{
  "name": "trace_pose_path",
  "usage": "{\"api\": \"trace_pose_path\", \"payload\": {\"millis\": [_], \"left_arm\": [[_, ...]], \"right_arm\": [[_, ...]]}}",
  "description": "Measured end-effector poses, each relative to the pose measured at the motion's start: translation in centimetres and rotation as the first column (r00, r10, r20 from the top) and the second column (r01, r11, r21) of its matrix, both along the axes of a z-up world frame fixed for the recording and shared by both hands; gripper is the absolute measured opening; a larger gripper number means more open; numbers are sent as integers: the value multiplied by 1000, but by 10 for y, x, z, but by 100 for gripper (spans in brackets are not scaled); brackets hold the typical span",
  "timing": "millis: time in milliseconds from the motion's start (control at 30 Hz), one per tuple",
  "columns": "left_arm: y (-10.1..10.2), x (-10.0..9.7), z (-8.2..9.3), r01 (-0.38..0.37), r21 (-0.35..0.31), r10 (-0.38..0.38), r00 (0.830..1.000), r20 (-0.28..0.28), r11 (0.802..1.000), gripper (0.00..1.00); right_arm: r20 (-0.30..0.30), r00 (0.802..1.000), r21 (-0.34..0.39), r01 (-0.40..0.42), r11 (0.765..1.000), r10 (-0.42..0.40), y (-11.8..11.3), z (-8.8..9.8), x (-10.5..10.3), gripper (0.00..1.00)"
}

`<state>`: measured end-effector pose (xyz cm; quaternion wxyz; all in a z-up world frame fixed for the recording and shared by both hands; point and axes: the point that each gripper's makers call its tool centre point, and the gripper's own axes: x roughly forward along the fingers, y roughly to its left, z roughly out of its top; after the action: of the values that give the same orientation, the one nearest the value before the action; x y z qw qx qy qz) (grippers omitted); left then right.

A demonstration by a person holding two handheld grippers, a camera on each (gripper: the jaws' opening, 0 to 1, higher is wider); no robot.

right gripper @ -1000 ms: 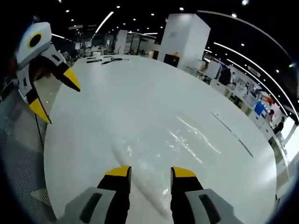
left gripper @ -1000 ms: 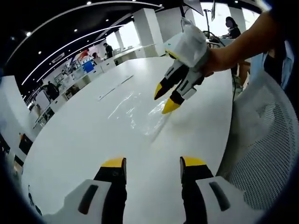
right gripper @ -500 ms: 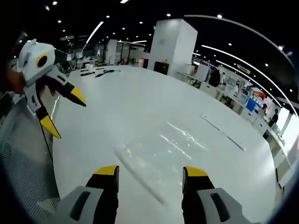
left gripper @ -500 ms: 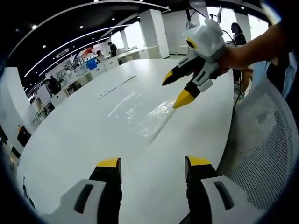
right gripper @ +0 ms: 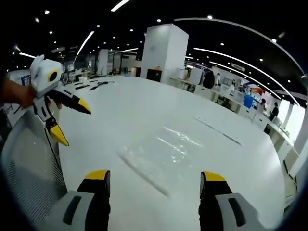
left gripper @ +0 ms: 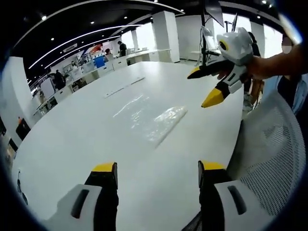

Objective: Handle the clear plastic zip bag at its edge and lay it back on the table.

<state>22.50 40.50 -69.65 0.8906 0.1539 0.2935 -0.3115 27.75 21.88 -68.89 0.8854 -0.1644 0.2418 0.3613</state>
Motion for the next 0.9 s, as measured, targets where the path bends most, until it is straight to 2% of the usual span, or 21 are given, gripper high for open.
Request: {"api": "trace_pose_path", "payload": {"millis": [167,267,400,600,767,900], "left_arm": [[-1,0,2,-11,-33,11,1000,10,999,72],[-7,-6,10,-14,-85,16,1000,17,996,78],[-5,-9,11,-11,-86,13,1000,23,996,80],[-3,-14,18,-22,-104,26,999,40,994,83],[4,-18,13,-27,-111,31,999,37,993,84],[5,-21,18,-36,-115,41,998,41,993,84]], "right_arm": [[-5,1000,28,30,999,-30,-6,2,-7,81],[-8,999,50,50,997,-50,-9,3,-11,83],[9,998,50,54,997,-55,-9,4,-22,86],[21,997,91,71,993,-74,-4,14,-40,91],[32,995,126,91,988,-96,-4,20,-43,91],[44,993,132,101,986,-107,-9,22,-42,95]]}}
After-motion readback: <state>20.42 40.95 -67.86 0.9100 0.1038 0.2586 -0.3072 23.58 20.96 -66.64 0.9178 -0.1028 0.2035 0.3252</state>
